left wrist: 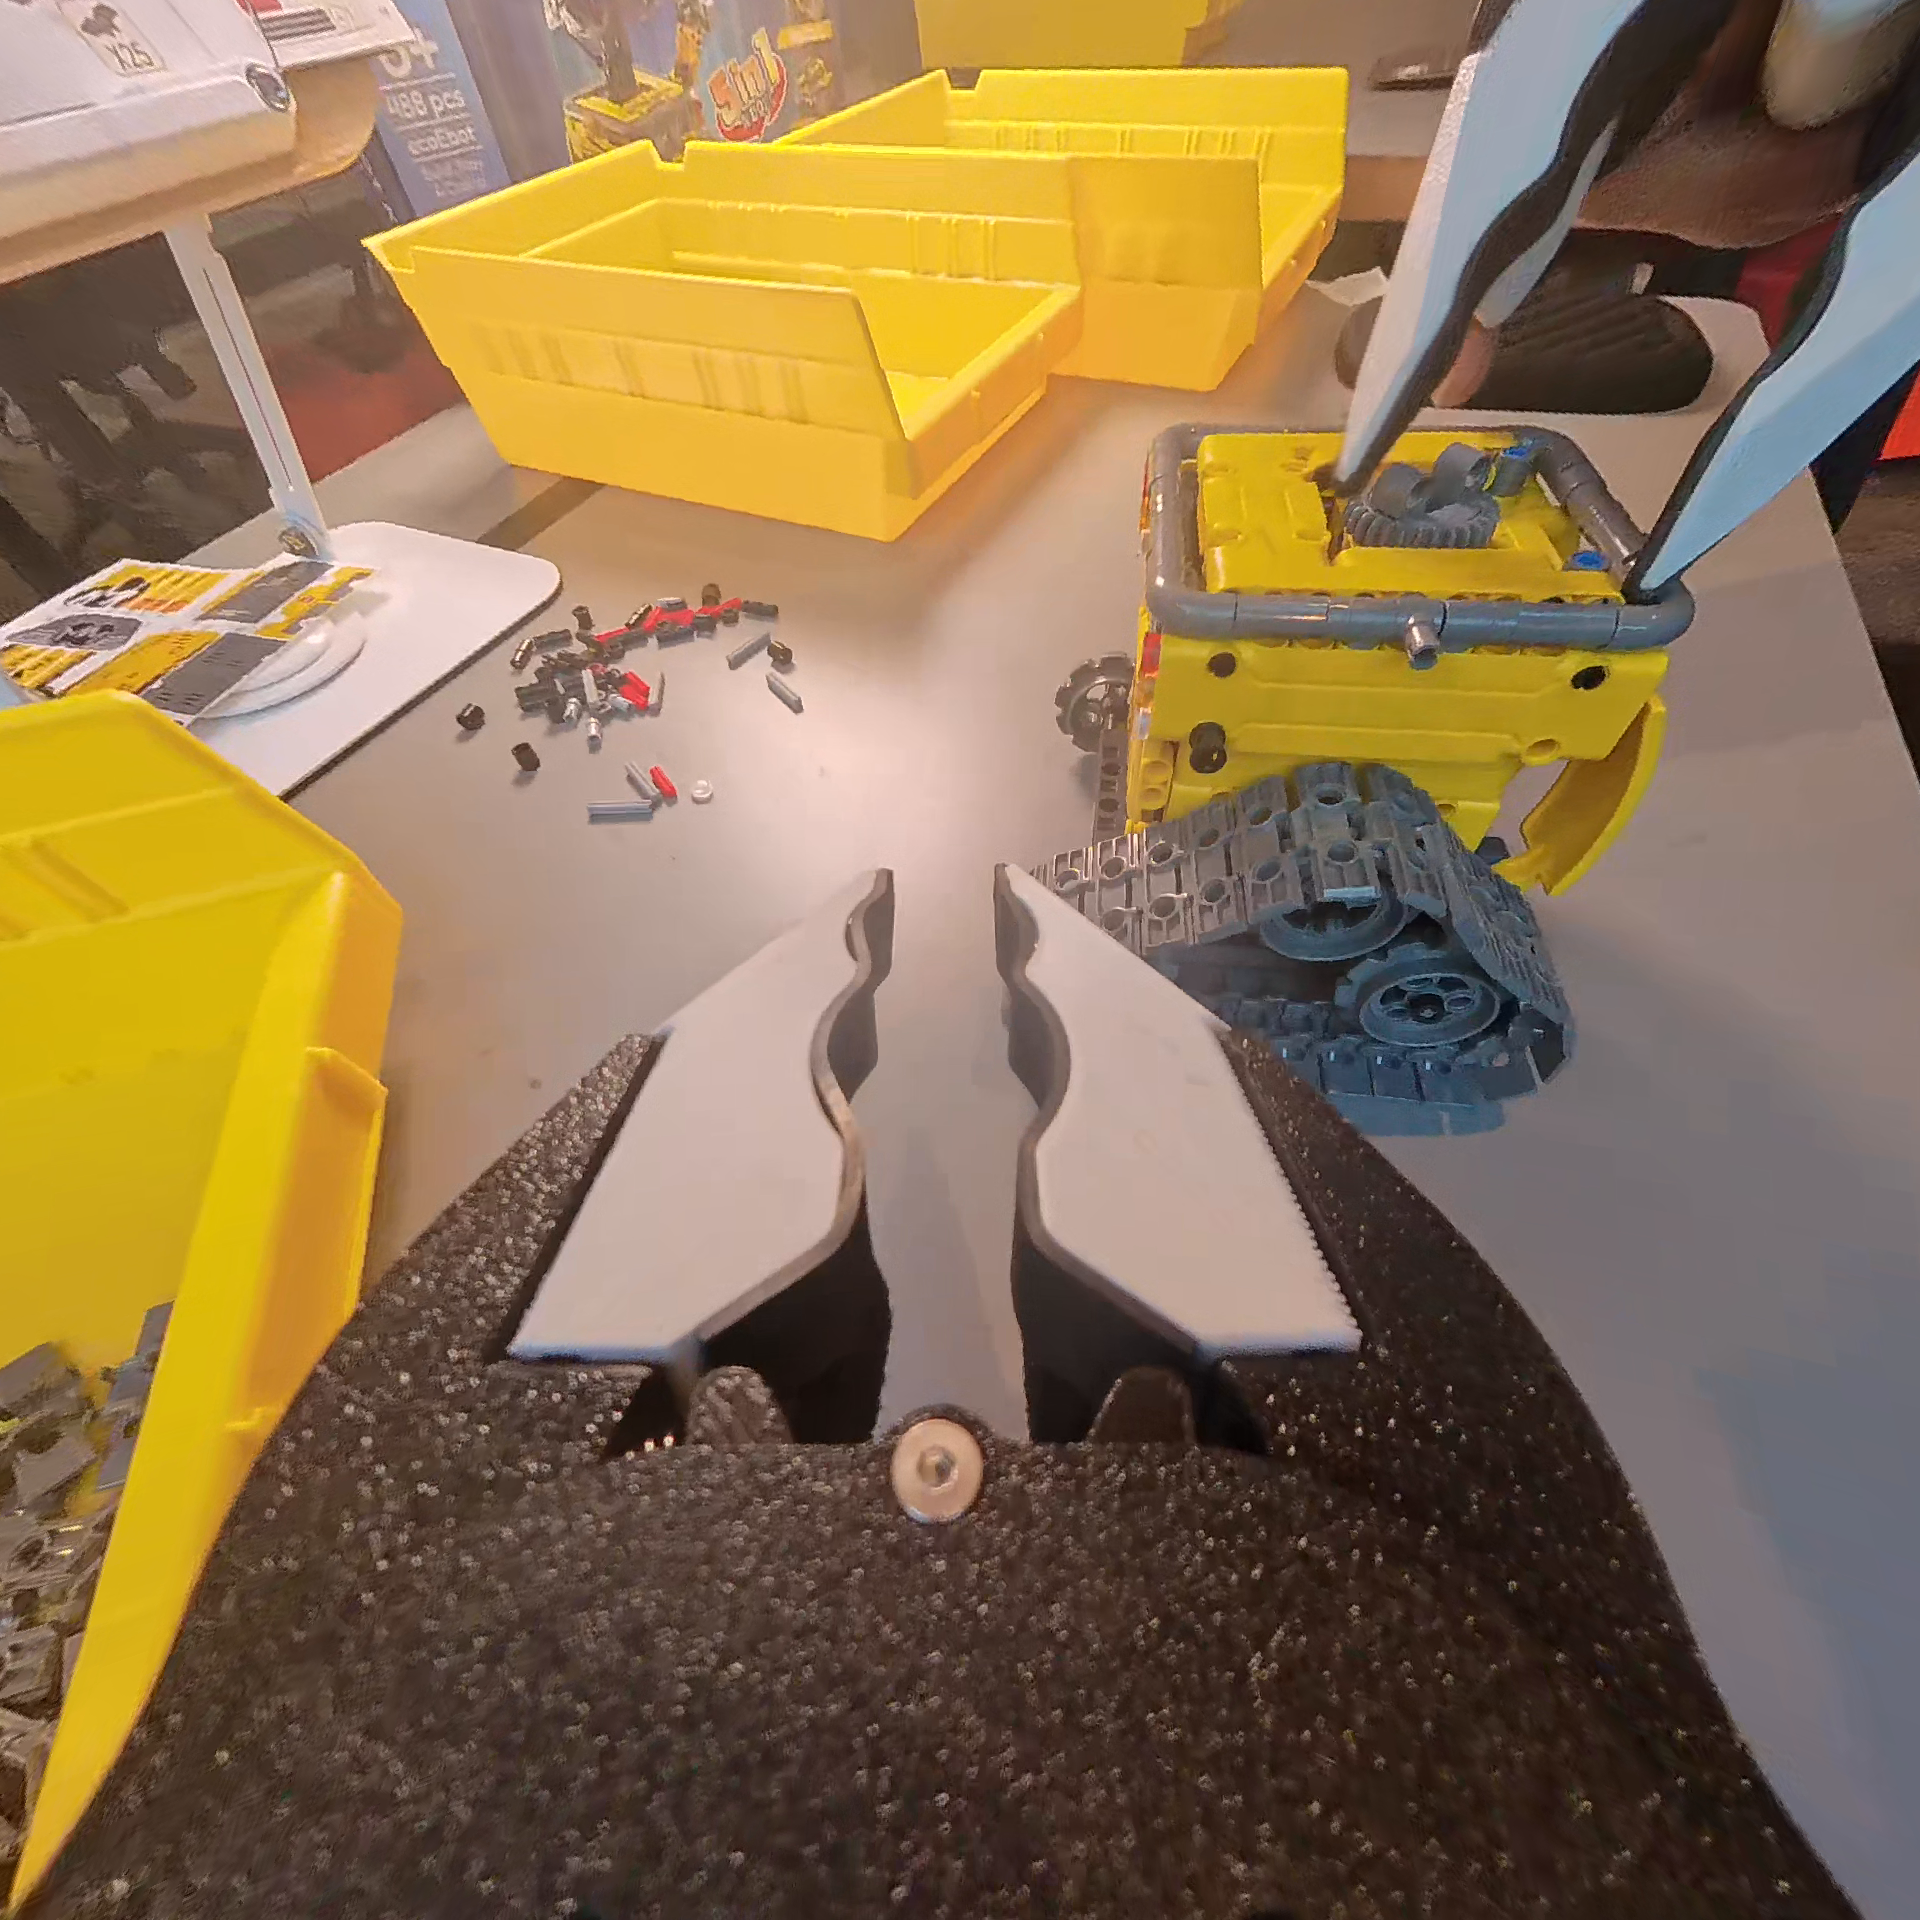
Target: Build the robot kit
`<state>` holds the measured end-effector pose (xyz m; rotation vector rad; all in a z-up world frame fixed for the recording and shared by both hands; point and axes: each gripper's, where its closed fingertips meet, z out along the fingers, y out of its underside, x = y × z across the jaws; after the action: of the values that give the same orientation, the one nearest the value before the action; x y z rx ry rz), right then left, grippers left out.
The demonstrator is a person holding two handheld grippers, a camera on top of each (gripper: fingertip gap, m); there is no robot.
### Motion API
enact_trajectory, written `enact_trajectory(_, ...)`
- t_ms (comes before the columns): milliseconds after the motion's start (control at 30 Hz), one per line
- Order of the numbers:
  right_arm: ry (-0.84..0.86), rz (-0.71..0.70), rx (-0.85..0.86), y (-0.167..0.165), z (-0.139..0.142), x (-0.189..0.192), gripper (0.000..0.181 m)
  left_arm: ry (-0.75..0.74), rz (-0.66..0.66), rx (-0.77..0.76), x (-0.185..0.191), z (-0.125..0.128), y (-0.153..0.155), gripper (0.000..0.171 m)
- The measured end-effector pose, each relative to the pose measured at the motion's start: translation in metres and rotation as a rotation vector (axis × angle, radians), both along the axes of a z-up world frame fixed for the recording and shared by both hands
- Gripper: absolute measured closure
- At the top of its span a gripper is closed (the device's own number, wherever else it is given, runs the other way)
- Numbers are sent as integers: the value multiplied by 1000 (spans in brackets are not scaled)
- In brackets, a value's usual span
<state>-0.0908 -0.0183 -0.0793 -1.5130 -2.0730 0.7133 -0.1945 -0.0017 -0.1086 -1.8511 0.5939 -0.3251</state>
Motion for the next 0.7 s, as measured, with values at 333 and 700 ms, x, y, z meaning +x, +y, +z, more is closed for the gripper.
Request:
enact_trajectory(333, -94, 94, -14, -24, -2, 33, 132, 18, -17, 3, 3, -3, -1, 155)
enact_trajectory(700, -85, 89, -42, -9, -3, 14, 131, 31, -16, -3, 4, -7, 0, 155)
